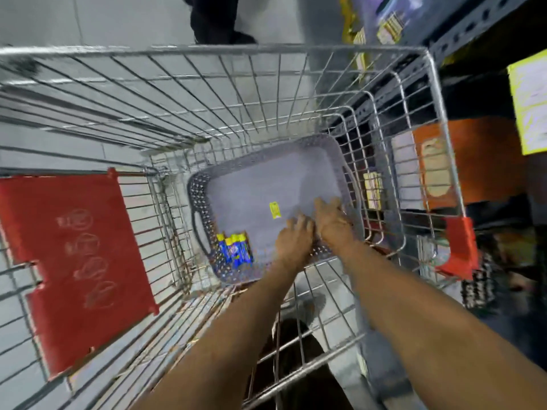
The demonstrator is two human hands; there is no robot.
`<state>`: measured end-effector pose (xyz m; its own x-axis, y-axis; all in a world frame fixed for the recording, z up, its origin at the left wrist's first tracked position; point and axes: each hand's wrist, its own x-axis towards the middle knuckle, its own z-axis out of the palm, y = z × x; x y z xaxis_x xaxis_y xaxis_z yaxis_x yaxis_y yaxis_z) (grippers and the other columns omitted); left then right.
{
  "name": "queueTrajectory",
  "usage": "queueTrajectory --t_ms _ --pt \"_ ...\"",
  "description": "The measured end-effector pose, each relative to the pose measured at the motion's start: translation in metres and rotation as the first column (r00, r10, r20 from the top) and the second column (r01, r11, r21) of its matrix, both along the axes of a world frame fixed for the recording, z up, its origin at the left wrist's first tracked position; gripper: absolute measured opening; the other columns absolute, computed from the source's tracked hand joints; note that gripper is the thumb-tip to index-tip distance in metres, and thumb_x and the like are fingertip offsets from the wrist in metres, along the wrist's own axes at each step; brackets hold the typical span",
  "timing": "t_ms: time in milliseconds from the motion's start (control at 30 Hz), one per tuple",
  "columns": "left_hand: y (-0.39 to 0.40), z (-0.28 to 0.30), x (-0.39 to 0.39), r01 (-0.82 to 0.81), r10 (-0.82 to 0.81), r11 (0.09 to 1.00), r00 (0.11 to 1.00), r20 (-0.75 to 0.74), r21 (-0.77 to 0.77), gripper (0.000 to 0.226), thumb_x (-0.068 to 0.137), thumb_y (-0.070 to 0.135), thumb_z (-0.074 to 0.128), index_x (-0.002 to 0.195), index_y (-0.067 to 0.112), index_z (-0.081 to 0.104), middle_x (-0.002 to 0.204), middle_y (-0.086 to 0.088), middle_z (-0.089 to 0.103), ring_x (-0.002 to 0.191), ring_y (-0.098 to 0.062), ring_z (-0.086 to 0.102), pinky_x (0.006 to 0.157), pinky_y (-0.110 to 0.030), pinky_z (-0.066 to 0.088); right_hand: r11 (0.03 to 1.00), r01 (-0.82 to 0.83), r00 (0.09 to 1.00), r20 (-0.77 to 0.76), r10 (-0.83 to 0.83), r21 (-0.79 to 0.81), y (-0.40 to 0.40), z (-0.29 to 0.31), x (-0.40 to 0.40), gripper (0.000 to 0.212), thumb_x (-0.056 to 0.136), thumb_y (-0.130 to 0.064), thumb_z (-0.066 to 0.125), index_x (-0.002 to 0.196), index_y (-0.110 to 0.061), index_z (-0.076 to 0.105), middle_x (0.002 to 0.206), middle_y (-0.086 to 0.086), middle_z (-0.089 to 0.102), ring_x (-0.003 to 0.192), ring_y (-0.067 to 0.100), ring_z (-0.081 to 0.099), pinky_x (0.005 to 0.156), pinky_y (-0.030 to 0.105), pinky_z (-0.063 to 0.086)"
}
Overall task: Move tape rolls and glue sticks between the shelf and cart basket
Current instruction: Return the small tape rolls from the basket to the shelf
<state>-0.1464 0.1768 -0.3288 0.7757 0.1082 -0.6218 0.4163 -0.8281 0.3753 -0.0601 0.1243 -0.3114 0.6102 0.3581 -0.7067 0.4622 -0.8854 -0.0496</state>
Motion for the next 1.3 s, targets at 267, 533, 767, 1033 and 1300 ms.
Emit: queueTrajectory --t_ms 267,533,767,1033,1300 --pt "0.042 0.050 0.009 -0.166 0.166 0.986 0.985 0.047 -0.007 0.042 0.083 0.006 0.058 0.122 0.011 0.045 0.127 -0.017 0.042 0.111 -0.040 0.046 0.084 -0.048 0.050 0.964 0.265 0.958 -0.114 -0.261 0.019 0.017 0.052 0.029 0.052 0.083 -0.015 0.063 0.129 -0.011 0.040 0.139 0.022 0.033 0.118 0.041 0.050 0.100 0.045 0.048" --pt "0.024 0.198 0.057 -0.011 0.005 1.000 0.951 0.310 0.017 0.046 0.076 0.017 0.064 0.120 0.012 0.053 0.117 -0.021 0.051 0.101 -0.041 0.054 0.083 -0.040 0.047 0.760 0.385 0.847 0.128 -0.517 0.523 -0.047 0.225 0.022 0.041 0.078 -0.016 0.066 0.118 -0.010 0.057 0.124 0.018 0.049 0.109 0.034 0.054 0.092 0.035 0.045" --pt "-0.088 0.315 0.092 0.348 -0.305 0.936 0.734 0.607 0.049 0.046 0.073 0.027 0.069 0.117 0.018 0.057 0.118 -0.014 0.053 0.107 -0.033 0.052 0.087 -0.038 0.045 0.598 0.549 0.484 0.361 -0.797 0.584 -0.221 0.353 -0.026 0.032 0.079 -0.023 0.068 0.111 -0.020 0.067 0.106 0.016 0.065 0.100 0.033 0.063 0.087 0.031 0.047" --pt "-0.243 0.359 0.091 0.815 -0.808 0.507 0.335 0.485 0.282 0.037 0.083 0.009 0.056 0.120 0.011 0.054 0.123 -0.011 0.056 0.125 -0.030 0.037 0.104 -0.040 0.034 0.398 0.807 0.285 0.302 -0.910 0.436 -0.367 0.357 -0.099 0.036 0.082 -0.017 0.067 0.118 -0.012 0.064 0.122 0.015 0.065 0.116 0.030 0.057 0.097 0.030 0.044" --pt "-0.326 0.359 0.083 0.871 -0.835 0.467 0.378 0.400 0.151 0.062 0.086 0.008 0.059 0.141 0.008 0.029 0.149 -0.016 0.023 0.136 -0.038 0.024 0.112 -0.043 0.034 0.446 0.824 0.322 0.360 -0.876 0.350 -0.396 0.352 -0.103 0.031 0.083 -0.021 0.056 0.112 -0.016 0.065 0.115 0.014 0.066 0.112 0.030 0.057 0.093 0.031 0.050"
